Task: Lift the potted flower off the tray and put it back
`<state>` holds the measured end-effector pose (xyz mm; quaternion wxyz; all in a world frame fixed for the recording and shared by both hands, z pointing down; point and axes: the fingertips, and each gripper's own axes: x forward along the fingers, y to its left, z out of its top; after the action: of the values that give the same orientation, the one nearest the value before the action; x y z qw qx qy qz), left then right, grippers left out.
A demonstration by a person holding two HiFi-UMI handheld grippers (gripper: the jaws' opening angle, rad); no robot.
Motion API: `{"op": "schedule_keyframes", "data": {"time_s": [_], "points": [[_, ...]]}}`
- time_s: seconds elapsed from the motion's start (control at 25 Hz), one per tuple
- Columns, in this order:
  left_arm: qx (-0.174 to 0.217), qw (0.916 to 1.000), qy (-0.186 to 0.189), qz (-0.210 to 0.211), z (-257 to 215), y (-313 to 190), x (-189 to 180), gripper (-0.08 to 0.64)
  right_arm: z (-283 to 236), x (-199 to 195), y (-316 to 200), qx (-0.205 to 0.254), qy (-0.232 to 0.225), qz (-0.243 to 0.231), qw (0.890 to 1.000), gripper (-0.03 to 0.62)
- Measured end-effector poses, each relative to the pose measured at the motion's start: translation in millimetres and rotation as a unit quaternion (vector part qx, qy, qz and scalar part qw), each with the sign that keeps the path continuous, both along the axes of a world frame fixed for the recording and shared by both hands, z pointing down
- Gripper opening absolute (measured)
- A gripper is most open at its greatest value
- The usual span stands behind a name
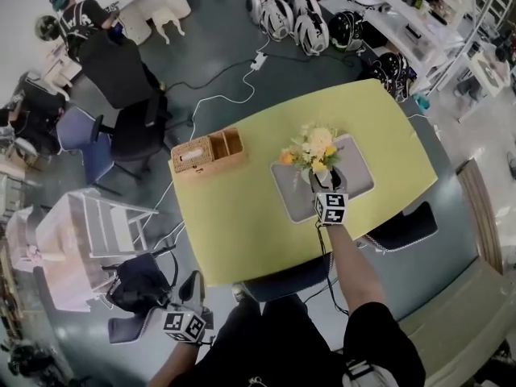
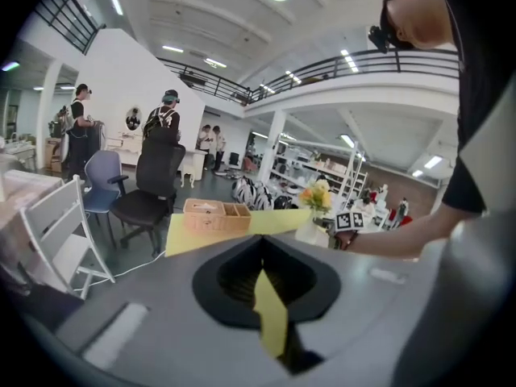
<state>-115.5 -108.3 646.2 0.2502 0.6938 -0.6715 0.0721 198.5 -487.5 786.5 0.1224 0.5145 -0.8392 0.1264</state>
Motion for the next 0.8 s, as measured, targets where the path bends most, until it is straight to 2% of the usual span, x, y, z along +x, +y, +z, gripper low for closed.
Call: {"op": "schedule_keyframes", "data": {"time_s": [0.2, 0.32, 0.8], "points": [[-0.016, 0.9997, 0.002, -0.017, 10.3, 1.7, -1.2, 0.006, 3.1, -9.1, -19.3, 0.012, 0.000, -0.008, 1.000, 0.285], [-0.019, 0.9994, 0.007, -0.027, 12.1, 2.8, 0.1, 0.006, 4.2, -10.7, -19.8, 0.020, 0.001, -0.008, 1.000, 0.224], [-0.017, 0.9997, 0.005, -0.015, 11.6, 2.6, -2.3, 0.006, -10.5, -2.9, -13.7, 0.040, 0.009, 0.009, 0.999, 0.210]]}}
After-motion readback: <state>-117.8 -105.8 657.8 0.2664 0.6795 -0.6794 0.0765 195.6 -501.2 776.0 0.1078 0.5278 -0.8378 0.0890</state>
